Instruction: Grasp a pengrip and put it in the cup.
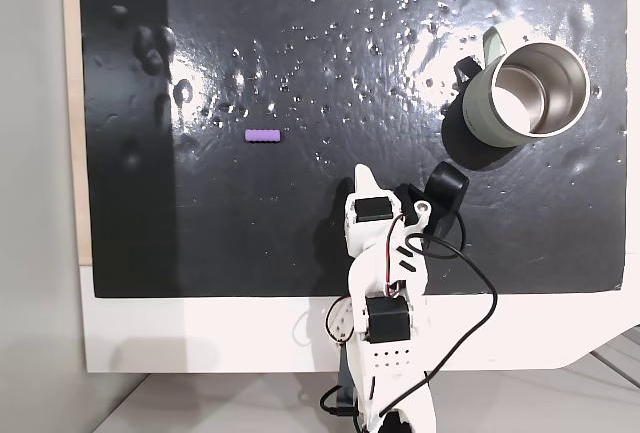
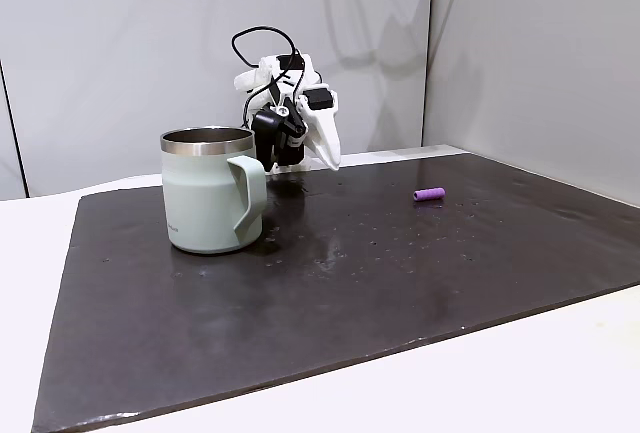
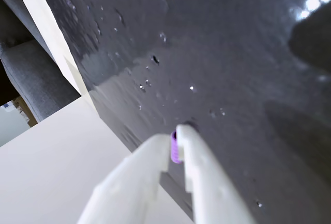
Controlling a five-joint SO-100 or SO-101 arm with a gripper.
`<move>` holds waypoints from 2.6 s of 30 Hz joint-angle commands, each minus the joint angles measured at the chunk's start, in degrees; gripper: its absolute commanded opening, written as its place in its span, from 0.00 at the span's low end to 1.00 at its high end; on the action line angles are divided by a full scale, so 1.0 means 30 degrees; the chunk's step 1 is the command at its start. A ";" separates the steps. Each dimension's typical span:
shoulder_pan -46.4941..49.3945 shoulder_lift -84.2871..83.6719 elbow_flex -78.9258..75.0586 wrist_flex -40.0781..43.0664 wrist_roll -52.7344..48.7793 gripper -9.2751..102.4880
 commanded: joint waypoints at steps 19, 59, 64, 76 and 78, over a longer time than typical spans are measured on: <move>-0.4395 -1.9863 -2.5225 1.1221 0.4951 0.08; -0.8027 -4.2334 -3.8848 1.2393 1.2129 0.30; -0.8086 -4.4150 -4.0078 1.2480 1.1836 0.30; -0.9170 -4.6377 -4.1455 1.2627 1.1660 0.30; -0.9316 -4.6582 -4.1455 1.2686 1.1631 0.29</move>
